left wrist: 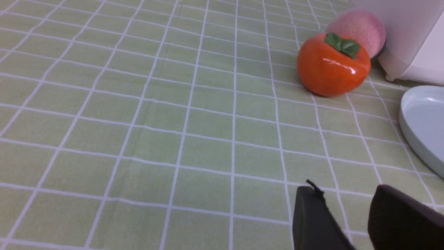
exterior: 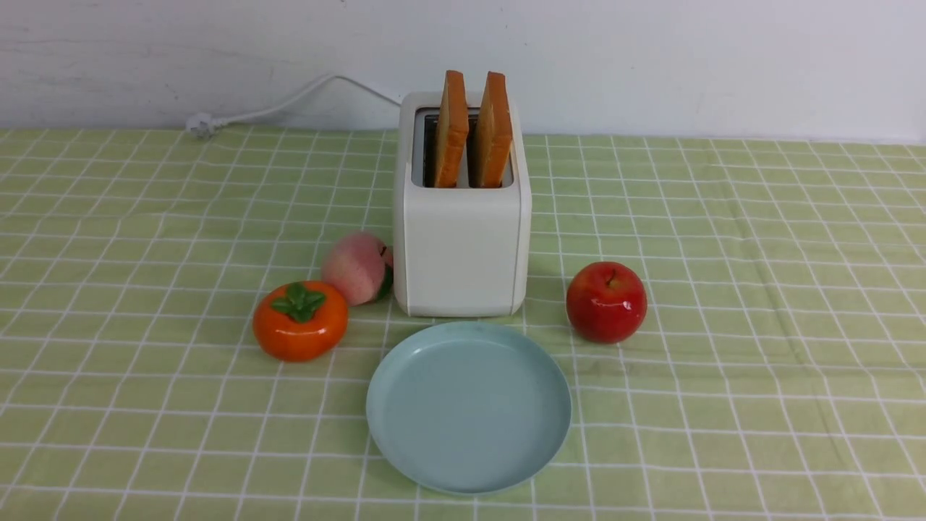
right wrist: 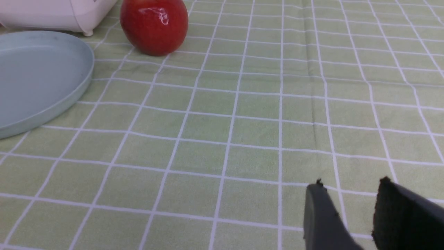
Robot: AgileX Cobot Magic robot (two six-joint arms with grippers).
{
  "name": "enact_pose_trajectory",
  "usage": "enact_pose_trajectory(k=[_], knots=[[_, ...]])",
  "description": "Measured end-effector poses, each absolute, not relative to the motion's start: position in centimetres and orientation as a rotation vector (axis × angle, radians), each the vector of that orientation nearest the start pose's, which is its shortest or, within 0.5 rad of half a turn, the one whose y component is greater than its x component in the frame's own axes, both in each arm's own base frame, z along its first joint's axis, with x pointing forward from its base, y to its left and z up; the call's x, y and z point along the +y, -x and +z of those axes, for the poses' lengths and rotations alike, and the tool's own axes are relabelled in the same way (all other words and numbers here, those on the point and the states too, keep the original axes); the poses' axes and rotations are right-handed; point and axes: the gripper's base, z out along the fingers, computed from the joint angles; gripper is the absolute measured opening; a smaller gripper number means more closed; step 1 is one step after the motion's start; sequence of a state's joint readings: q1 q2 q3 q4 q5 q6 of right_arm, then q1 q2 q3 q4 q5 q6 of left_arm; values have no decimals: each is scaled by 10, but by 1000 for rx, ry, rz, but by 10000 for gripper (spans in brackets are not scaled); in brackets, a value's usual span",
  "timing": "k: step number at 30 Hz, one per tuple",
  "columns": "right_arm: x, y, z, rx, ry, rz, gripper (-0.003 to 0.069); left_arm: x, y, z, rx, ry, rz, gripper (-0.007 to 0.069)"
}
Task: Take toasted bread from bread machine on green coffee tablecloth place on plate.
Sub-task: 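Reach for a toast slice standing in the toaster with the left gripper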
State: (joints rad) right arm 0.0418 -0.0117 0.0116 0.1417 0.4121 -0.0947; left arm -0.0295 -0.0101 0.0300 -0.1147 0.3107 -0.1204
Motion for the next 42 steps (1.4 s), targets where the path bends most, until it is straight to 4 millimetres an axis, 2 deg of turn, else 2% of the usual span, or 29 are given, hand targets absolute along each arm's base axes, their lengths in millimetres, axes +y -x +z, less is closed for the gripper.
enact_pose_trajectory(k=[5,11,14,18,19,21,24,26,28,30,32,34,35,36,37,38,40,41,42], knots=[[7,-51,173,1892,45,106,239,-6,-55,182,1731,250,-332,239],[5,-52,174,1872,78,48,239,-7,-57,195,1547,538,-649,239],[4,-53,175,1850,87,27,239,-5,-57,199,1472,632,-741,239],[6,-55,181,1761,-65,180,239,-1,-57,205,1362,743,-831,239],[7,-55,186,1706,-161,278,239,0,-57,206,1337,769,-850,239],[7,-56,189,1666,-228,346,239,1,-57,206,1326,779,-857,239],[6,-56,198,1540,-432,547,239,-1,-55,213,1346,726,-834,213],[5,-56,200,1511,-461,574,239,-2,-54,219,1345,687,-813,190],[5,-56,204,1506,-462,585,235,-3,-50,240,1331,564,-736,114],[8,-54,214,1548,-420,584,214,-3,-46,258,1311,461,-647,43],[12,-51,235,1596,-348,565,168,-3,-47,279,1322,355,-525,-13],[18,-51,263,1702,-228,515,106,-4,-56,296,1373,275,-429,-13],[17,-50,267,1690,-216,509,100,-5,-57,298,1380,267,-421,-13],[21,-52,285,1771,-121,471,64,-6,-67,309,1432,217,-374,-13],[22,-52,290,1789,-93,460,55,-7,-70,312,1447,202,-366,-13],[26,-54,316,1851,42,412,21,-11,-85,326,1509,147,-352,-13],[30,-58,329,1922,122,402,6,-15,-100,339,1554,98,-356,-13],[32,-61,343,1949,183,399,2,-20,-110,347,1577,57,-362,-13],[33,-63,346,1971,202,406,1,-24,-119,353,1595,24,-364,-13]])
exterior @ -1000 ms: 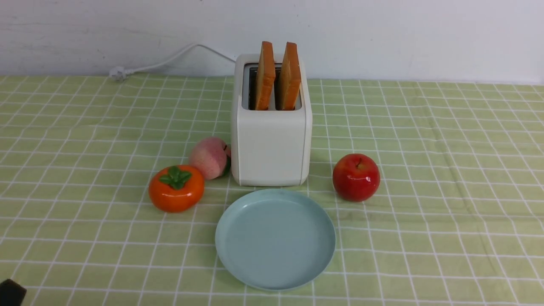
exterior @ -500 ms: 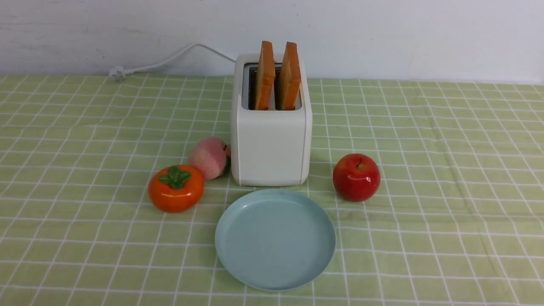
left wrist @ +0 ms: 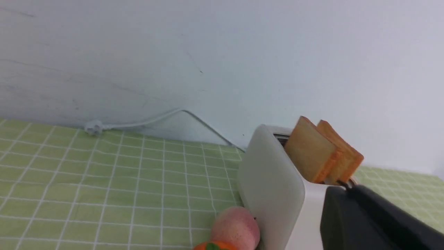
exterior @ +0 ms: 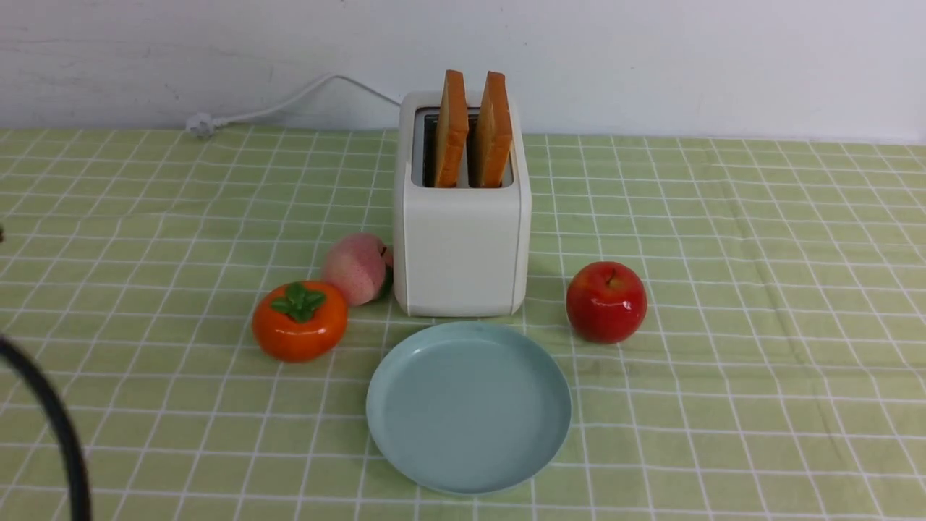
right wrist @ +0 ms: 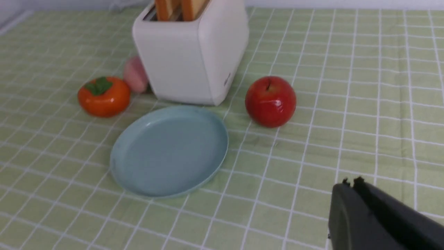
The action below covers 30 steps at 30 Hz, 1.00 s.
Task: Take toasted bread from bread machine on green coffee tablecloth place on plate.
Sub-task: 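Reach for a toast slice standing in the toaster with the left gripper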
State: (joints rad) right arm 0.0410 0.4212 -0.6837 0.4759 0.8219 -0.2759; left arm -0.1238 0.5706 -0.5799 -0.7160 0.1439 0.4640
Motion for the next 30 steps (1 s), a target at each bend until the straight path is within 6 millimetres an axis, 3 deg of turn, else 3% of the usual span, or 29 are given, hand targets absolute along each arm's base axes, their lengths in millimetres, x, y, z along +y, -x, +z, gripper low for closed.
enact_pose_trajectory(k=[1,2,5,6,7,8,13,17,20,26,30], knots=[[33,-63,349,1967,210,404,1,-24,-119,353,1595,24,-364,-13],[36,-67,356,1988,233,426,1,-32,-137,361,1629,-34,-367,-13],[38,-71,362,1987,261,438,1,-42,-160,367,1678,-84,-384,-13],[40,-74,365,1983,304,447,1,-56,-182,370,1728,-137,-415,-13],[40,-74,365,1986,309,452,1,-57,-184,370,1733,-139,-415,-13],[43,-77,366,1990,350,458,1,-71,-204,371,1776,-189,-438,-13],[50,-87,380,2003,465,480,3,-113,-257,366,1859,-315,-467,-13],[52,-93,402,1984,493,490,5,-132,-295,356,1908,-320,-478,5],[53,-94,411,1966,501,489,9,-140,-315,350,1929,-301,-497,83],[54,-94,414,1959,502,500,13,-163,-360,332,2000,-275,-572,402],[55,-94,414,1955,498,524,16,-172,-383,319,2017,-274,-572,512]])
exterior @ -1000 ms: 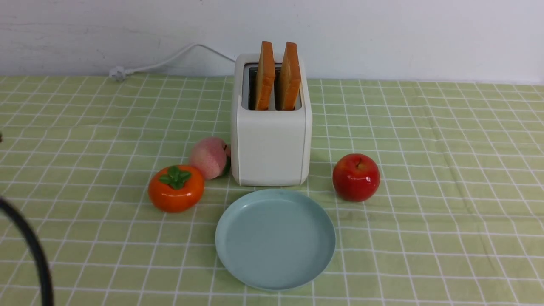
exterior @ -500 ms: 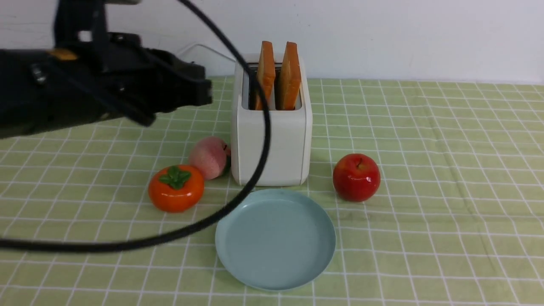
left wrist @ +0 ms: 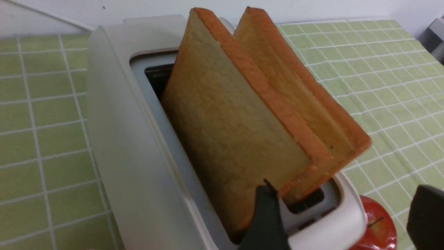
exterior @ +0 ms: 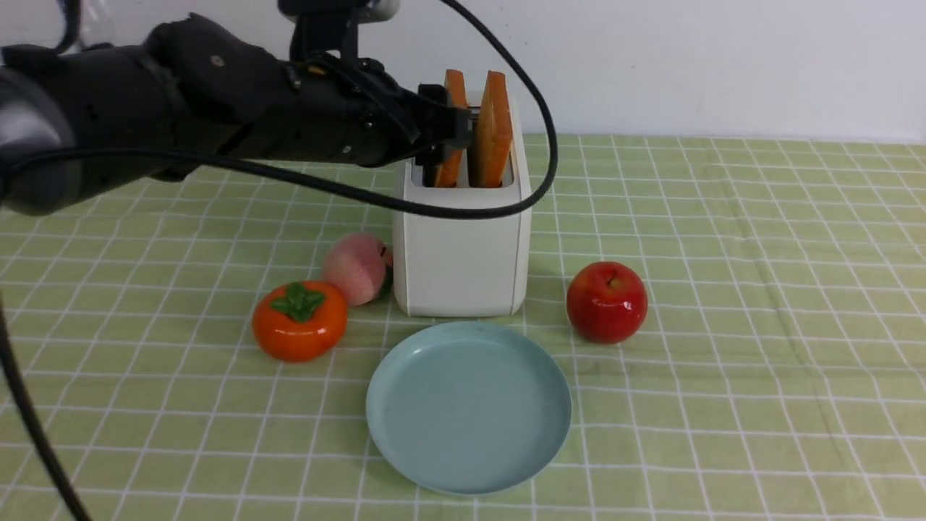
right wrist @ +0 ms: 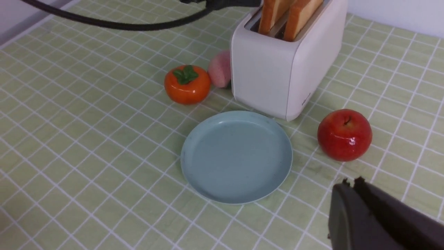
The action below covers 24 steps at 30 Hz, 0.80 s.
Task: Take toasted bread from bread machine on green coffee tablecloth place on plate.
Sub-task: 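Reach for a toast slice standing in the toaster with the left gripper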
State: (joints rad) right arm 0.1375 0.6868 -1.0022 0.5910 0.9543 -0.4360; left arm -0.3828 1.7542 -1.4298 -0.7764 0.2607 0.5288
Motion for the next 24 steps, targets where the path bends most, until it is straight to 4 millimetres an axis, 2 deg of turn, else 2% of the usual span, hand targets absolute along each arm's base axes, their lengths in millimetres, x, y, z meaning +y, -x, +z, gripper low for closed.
enact_pose_trajectory(k=[4,5,7,13,19,24], knots=[[55,-94,414,1954,498,526,22,-179,-405,305,2021,-258,-558,531],[55,-94,414,1954,498,526,22,-179,-405,305,2021,-258,-558,531],[55,-94,415,1953,497,533,24,-182,-417,296,2011,-237,-538,510],[55,-94,415,1953,497,534,32,-186,-432,283,2011,-213,-531,459],[55,-94,415,1953,498,533,32,-186,-437,283,1987,-187,-518,454],[55,-94,414,1956,500,535,35,-184,-440,288,1949,-164,-500,412]])
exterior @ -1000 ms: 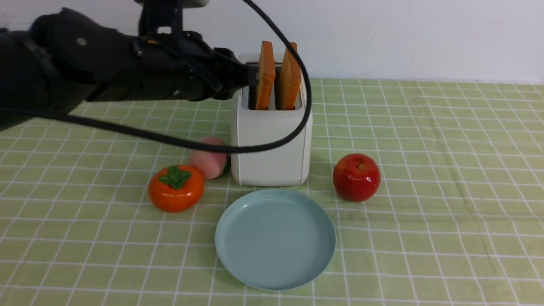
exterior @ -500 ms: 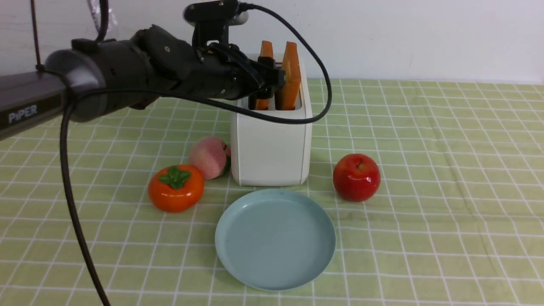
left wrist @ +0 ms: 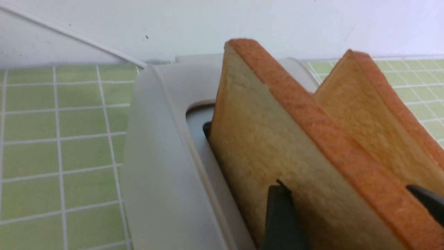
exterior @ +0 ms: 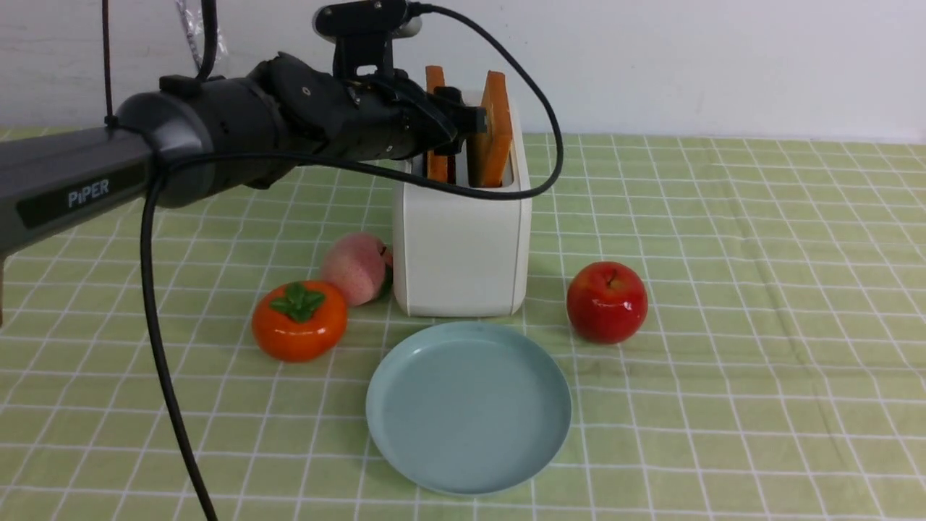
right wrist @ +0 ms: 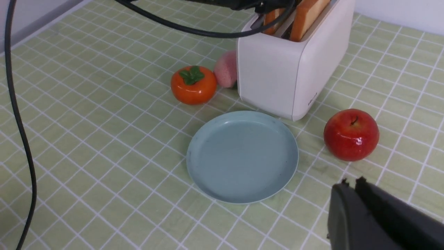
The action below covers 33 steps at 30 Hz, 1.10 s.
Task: Take toasted bread from bread machine on green coffee tablecloth place on plate.
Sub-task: 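Reach for a toast slice standing in the toaster with the left gripper, then place the slice of bread on the plate with the left gripper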
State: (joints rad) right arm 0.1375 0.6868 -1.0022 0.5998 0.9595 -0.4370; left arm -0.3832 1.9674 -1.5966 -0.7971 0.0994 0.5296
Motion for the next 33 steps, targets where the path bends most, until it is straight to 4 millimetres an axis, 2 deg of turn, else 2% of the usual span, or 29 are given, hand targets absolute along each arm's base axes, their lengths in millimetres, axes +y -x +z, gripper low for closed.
enact_pose_trajectory(k=[3,9,19,24,25,27,33], knots=[[55,-94,414,1957,500,535,40,-184,-440,288,1946,-161,-498,336],[55,-94,414,1957,500,535,42,-184,-441,290,1935,-158,-490,124],[55,-94,414,1957,501,535,-3,-183,-439,295,1920,-155,-490,115],[55,-94,414,1957,501,535,-3,-179,-430,320,1865,-151,-497,115],[55,-94,414,1956,501,535,-3,-176,-423,337,1828,-150,-503,115],[55,-94,414,1956,501,535,-3,-173,-419,347,1803,-149,-505,115],[56,-94,415,1954,501,536,-3,-161,-388,405,1669,-174,-505,115]])
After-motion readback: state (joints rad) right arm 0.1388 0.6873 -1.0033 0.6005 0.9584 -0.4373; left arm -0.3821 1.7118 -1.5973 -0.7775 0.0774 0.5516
